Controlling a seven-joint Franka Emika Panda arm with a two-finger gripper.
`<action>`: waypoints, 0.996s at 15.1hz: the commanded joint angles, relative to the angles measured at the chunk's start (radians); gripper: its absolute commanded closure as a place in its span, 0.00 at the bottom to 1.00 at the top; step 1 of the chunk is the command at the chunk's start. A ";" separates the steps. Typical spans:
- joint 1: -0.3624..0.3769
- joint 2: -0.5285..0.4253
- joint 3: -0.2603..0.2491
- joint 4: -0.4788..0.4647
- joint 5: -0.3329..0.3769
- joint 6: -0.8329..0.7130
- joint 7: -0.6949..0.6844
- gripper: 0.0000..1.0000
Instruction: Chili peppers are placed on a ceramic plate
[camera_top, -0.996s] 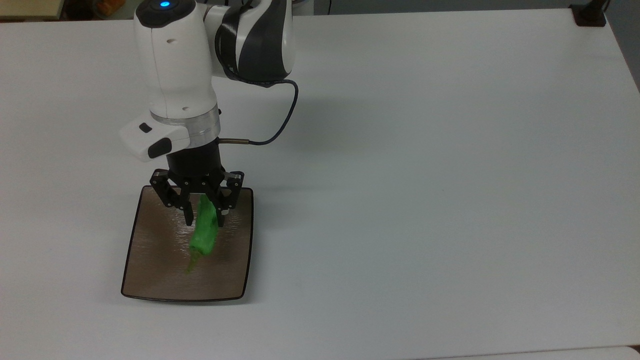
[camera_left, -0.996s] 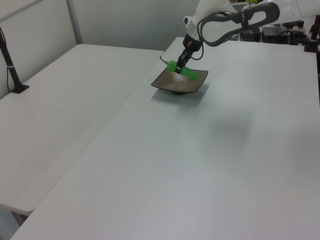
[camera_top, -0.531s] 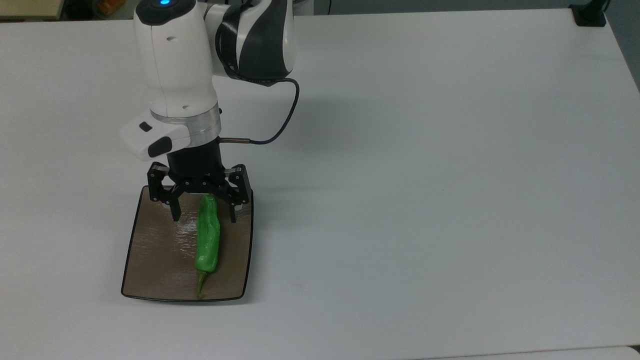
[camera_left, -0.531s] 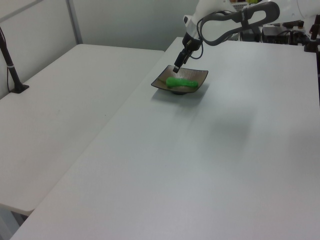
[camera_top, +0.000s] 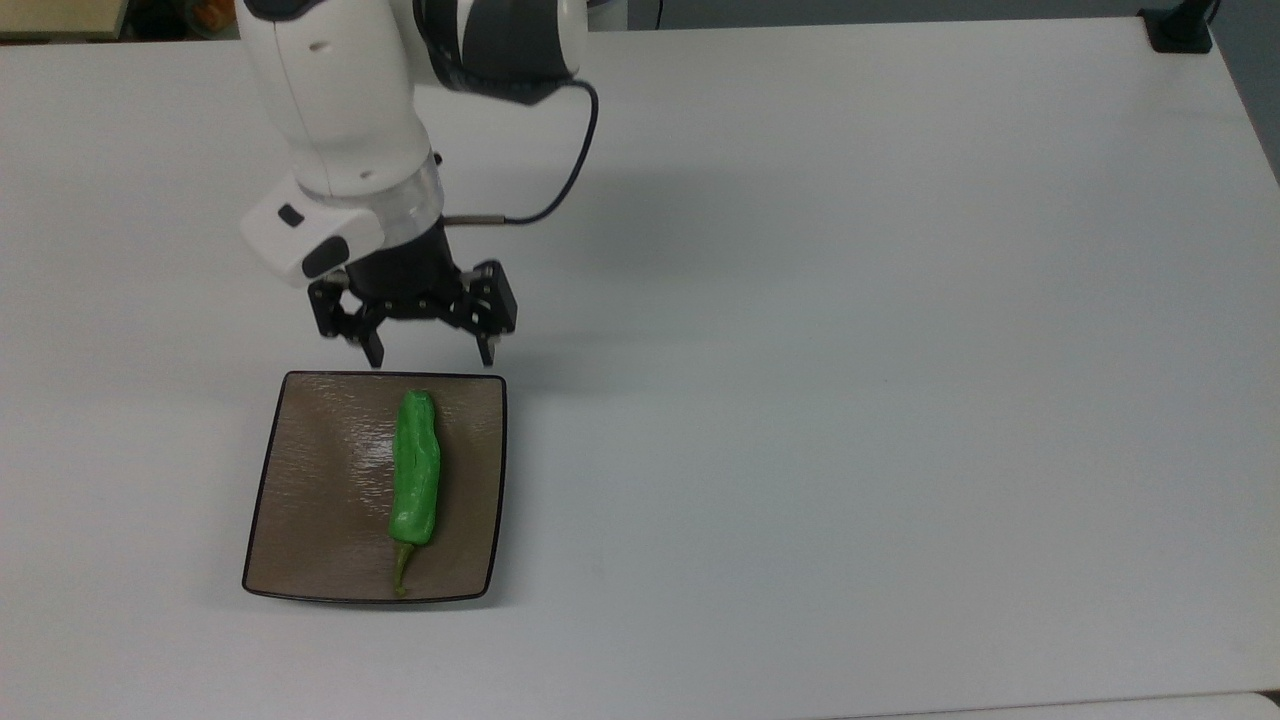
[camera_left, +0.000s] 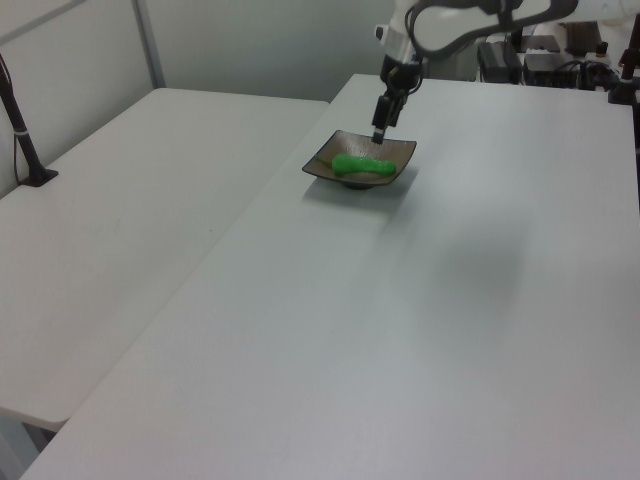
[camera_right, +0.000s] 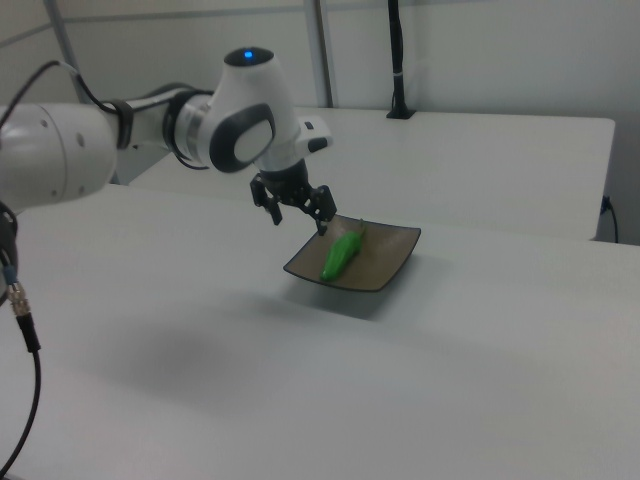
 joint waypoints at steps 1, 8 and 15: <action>-0.018 -0.158 0.035 -0.107 -0.076 -0.197 0.019 0.00; -0.074 -0.334 0.180 -0.262 -0.187 -0.256 0.280 0.00; -0.172 -0.546 0.340 -0.461 -0.173 -0.245 0.268 0.00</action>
